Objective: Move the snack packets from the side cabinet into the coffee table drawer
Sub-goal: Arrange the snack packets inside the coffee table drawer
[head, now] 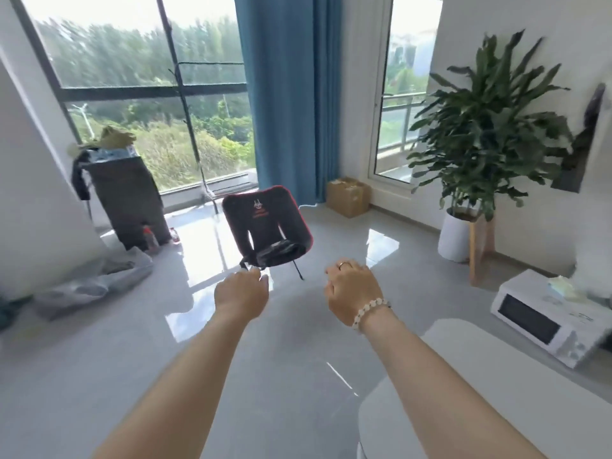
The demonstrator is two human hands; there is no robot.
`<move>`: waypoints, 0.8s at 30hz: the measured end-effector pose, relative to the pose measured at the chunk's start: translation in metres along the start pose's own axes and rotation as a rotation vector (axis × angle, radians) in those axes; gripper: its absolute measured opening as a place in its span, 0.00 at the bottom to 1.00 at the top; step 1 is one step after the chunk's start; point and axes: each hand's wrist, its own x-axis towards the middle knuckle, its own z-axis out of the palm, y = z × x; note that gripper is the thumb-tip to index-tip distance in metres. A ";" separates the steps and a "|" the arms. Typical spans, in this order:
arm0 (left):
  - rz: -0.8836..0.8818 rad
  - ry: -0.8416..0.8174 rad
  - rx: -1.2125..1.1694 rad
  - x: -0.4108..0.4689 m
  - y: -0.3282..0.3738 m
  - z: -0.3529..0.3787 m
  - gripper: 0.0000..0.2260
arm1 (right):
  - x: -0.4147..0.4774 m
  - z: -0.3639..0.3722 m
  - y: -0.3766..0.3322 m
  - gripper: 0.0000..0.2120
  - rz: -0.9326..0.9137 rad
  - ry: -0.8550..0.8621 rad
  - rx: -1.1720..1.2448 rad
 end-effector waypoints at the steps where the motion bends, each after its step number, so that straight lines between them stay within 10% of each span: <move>1: -0.058 0.018 -0.021 0.005 -0.027 -0.006 0.18 | 0.016 0.004 -0.026 0.18 -0.040 0.006 0.000; 24: -0.681 0.022 0.241 0.010 -0.412 -0.013 0.16 | 0.197 0.121 -0.422 0.18 -0.739 -0.096 0.111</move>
